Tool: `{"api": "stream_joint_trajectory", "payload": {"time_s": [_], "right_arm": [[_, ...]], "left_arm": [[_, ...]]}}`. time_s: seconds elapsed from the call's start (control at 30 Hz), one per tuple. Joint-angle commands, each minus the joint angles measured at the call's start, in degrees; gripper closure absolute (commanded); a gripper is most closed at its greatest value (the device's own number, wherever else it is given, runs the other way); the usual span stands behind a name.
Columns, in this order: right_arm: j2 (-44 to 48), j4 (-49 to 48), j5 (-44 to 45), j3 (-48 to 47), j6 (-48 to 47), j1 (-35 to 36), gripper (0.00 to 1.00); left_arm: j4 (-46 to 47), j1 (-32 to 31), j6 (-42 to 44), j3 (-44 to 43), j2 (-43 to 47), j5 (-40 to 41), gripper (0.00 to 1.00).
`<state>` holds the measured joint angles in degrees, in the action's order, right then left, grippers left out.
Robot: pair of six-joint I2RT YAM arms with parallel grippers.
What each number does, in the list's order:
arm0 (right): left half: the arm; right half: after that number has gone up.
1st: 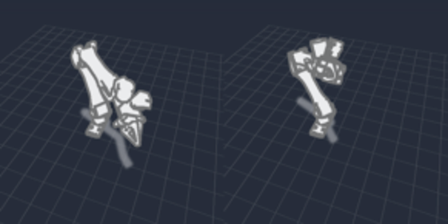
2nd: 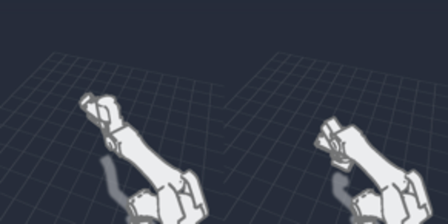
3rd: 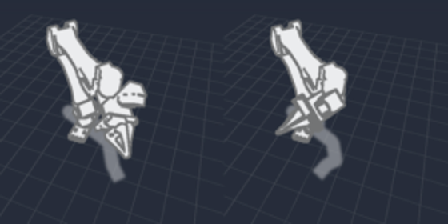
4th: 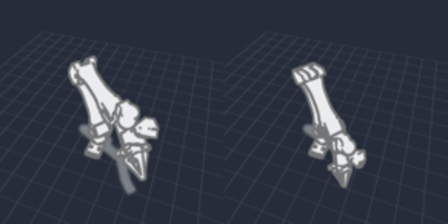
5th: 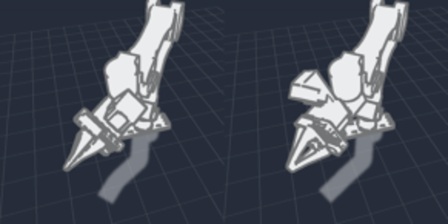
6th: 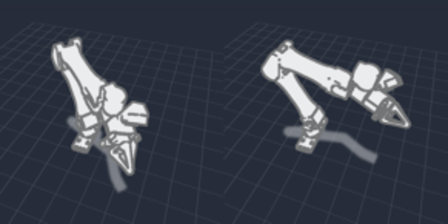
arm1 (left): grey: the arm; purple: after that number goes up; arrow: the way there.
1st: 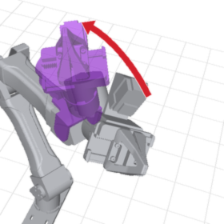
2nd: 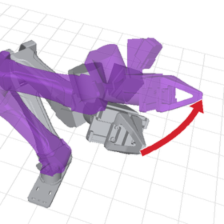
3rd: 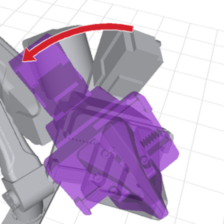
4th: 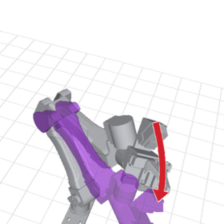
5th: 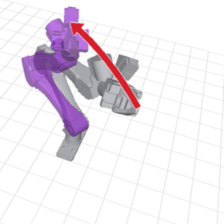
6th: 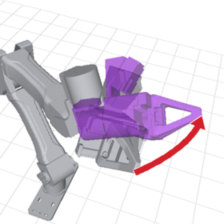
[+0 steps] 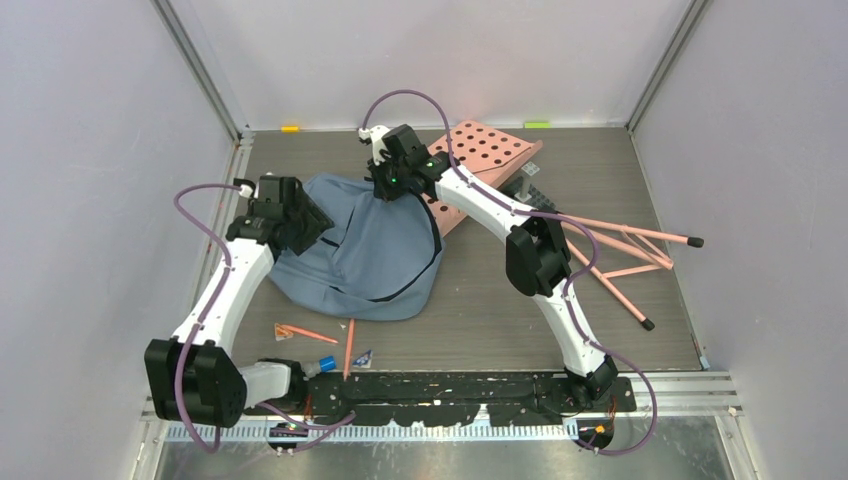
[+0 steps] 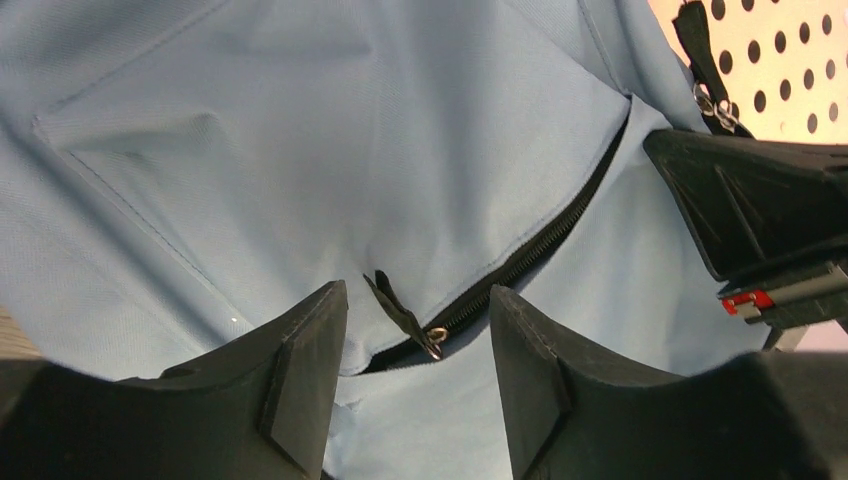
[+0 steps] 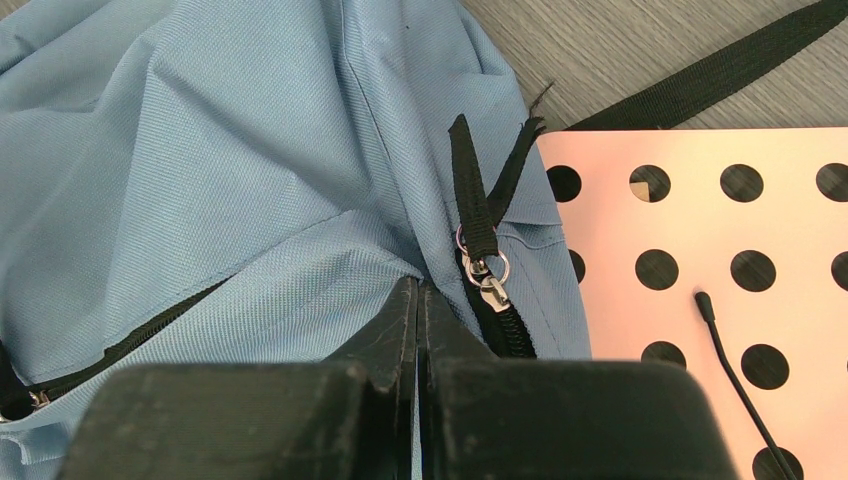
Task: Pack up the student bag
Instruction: Unzip the student bag at the center of the board.
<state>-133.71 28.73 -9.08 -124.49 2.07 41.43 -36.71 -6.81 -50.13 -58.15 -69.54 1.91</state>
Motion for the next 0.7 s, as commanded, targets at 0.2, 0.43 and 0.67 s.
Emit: {"api": "stream_joint_trajectory", "payload": {"time_s": [0.2, 0.43, 0.67], "right_arm": [[4.2, -4.2, 0.8, -0.7, 0.2, -0.5, 1.0], [4.1, -4.0, 0.8, -0.8, 0.3, -0.5, 1.0], [3.9, -4.1, 0.8, -0.9, 0.4, -0.5, 1.0]], "left_arm": [[5.0, 1.3, 0.9, -0.4, -2.7, 1.0, 0.57], [4.5, 1.4, 1.0, 0.1, -3.9, 0.5, 0.56], [6.4, 1.4, 0.6, 1.5, -5.1, -1.6, 0.68]]}}
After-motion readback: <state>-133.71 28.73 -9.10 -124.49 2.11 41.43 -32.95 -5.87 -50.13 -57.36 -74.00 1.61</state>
